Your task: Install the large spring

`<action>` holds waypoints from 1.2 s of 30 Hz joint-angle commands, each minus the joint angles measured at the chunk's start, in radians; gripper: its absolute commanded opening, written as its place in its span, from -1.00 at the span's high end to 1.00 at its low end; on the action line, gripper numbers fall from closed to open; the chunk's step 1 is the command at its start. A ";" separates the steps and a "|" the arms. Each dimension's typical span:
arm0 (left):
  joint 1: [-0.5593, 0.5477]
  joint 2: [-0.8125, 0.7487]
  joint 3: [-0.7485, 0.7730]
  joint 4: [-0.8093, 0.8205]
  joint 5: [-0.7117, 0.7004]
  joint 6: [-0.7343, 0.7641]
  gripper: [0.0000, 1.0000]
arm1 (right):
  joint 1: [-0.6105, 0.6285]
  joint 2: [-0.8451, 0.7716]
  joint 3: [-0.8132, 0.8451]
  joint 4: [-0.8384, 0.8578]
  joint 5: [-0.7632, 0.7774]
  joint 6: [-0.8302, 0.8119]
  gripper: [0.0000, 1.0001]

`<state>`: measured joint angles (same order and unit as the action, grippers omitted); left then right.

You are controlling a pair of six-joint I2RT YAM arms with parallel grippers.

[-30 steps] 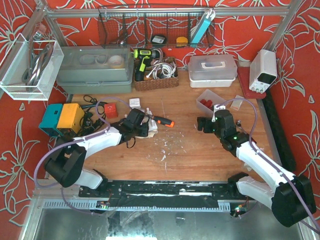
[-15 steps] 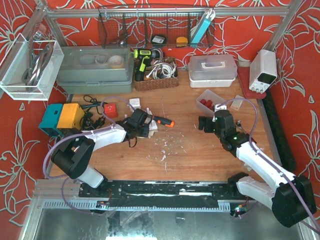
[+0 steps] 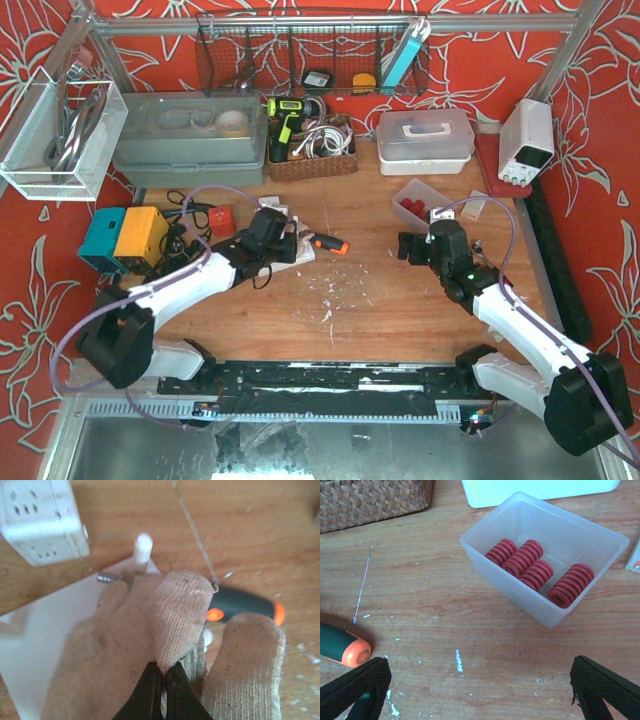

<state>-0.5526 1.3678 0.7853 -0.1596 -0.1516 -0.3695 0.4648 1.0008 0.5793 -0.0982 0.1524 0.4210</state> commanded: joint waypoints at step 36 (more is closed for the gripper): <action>0.247 -0.329 -0.280 -0.303 -0.647 -0.814 0.22 | 0.006 -0.033 -0.002 -0.018 0.018 -0.004 -0.98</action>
<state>-0.3103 1.0710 0.4988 -0.4553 -0.7612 -1.1465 0.4656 0.9768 0.5793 -0.1135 0.1631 0.4206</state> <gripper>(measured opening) 0.173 0.989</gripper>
